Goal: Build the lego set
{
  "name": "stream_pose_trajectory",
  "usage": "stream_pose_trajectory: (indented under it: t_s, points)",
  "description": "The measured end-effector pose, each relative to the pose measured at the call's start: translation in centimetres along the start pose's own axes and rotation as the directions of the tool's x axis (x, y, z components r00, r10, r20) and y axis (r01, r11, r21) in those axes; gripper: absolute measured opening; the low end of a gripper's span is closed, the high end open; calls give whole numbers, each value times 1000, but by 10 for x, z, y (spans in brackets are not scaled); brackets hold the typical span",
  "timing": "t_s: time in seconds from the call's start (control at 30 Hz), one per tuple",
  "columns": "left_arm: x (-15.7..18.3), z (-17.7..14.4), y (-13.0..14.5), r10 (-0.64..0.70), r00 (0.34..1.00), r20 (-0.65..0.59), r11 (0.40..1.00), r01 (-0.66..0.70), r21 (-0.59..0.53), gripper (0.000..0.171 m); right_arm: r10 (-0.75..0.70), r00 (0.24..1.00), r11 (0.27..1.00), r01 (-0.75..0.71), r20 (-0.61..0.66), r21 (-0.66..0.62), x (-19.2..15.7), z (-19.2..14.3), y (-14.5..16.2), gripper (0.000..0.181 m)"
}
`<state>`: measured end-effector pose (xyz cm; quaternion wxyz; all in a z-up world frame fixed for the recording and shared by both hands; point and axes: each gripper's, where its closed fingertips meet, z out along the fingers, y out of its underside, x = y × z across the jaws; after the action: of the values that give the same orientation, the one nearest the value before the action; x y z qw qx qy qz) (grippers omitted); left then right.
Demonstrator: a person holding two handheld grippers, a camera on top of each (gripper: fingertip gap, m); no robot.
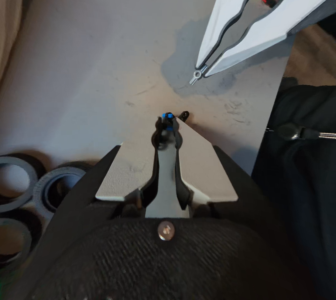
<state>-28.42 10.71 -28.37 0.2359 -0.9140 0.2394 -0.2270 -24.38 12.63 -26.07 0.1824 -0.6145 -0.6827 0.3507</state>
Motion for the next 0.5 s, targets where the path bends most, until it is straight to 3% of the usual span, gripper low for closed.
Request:
stream_pose_trajectory:
  t_s: [0.17,0.27,0.37,0.5]
  points:
    - [10,-3,8,-21,1000,17,999,22,-42,18,18,1000,999,-18,6,-31,-5,10,8,5]
    - [20,-11,8,35,999,38,999,-34,-15,17,57,998,998,-57,39,-1,-12,6,8,5]
    - [19,-16,6,249,958,138,968,-251,-8,23,82,993,996,-83,81,15,-21,6,10,5]
    - [12,-17,1,521,837,166,853,-517,-70,32,101,989,995,-103,109,10,-27,10,12,5]
